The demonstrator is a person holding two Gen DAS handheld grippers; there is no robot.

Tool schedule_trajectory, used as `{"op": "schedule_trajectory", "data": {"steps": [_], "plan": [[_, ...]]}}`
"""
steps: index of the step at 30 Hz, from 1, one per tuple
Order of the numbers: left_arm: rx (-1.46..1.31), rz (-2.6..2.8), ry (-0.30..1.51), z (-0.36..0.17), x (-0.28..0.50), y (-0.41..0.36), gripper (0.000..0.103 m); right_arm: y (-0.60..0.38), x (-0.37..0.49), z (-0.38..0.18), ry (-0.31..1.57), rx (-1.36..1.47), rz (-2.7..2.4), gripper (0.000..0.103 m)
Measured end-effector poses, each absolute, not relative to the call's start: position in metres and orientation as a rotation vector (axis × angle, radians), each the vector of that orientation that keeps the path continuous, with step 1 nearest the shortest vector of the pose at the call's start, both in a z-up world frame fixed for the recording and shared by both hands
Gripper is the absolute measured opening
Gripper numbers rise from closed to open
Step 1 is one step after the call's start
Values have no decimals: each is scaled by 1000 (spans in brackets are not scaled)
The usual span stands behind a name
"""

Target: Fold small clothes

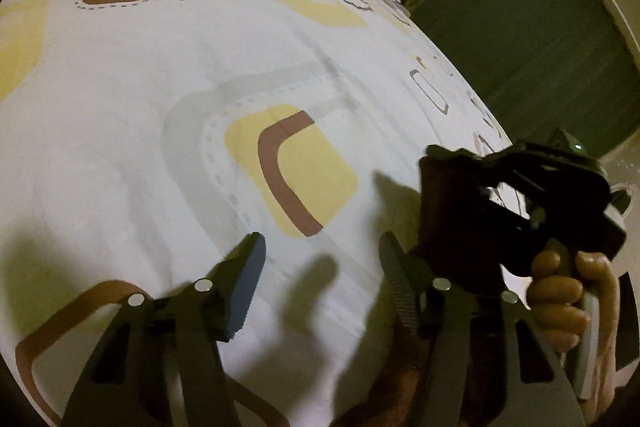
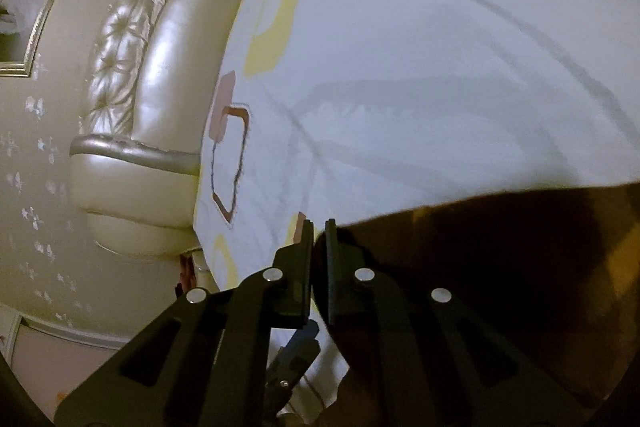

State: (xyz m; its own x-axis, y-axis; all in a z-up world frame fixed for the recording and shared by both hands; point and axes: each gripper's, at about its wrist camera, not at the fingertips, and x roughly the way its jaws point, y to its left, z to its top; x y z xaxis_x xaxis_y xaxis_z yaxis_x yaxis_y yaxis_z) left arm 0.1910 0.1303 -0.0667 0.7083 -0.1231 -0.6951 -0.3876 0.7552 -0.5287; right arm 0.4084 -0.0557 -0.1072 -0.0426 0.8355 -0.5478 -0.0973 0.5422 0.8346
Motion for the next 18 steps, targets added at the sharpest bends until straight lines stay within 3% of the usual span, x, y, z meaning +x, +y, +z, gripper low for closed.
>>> {"op": "schedule_trajectory", "data": {"steps": [4,6,11,15,18], "plan": [[-738,145,819,-62,186,132,60,-51,408,-113,1429,694,849,11],[-736,158,839,-56,178,132,60,-54,407,-110,1427,700,848,25],[-640,158,869,-44,163,115,60,-66,402,-103,1431,668,848,43],[-304,189,857,-36,160,71,60,-75,397,-106,1448,654,834,45],[-244,214,866,-46,161,66,60,-76,397,-109,1456,660,833,45]]}}
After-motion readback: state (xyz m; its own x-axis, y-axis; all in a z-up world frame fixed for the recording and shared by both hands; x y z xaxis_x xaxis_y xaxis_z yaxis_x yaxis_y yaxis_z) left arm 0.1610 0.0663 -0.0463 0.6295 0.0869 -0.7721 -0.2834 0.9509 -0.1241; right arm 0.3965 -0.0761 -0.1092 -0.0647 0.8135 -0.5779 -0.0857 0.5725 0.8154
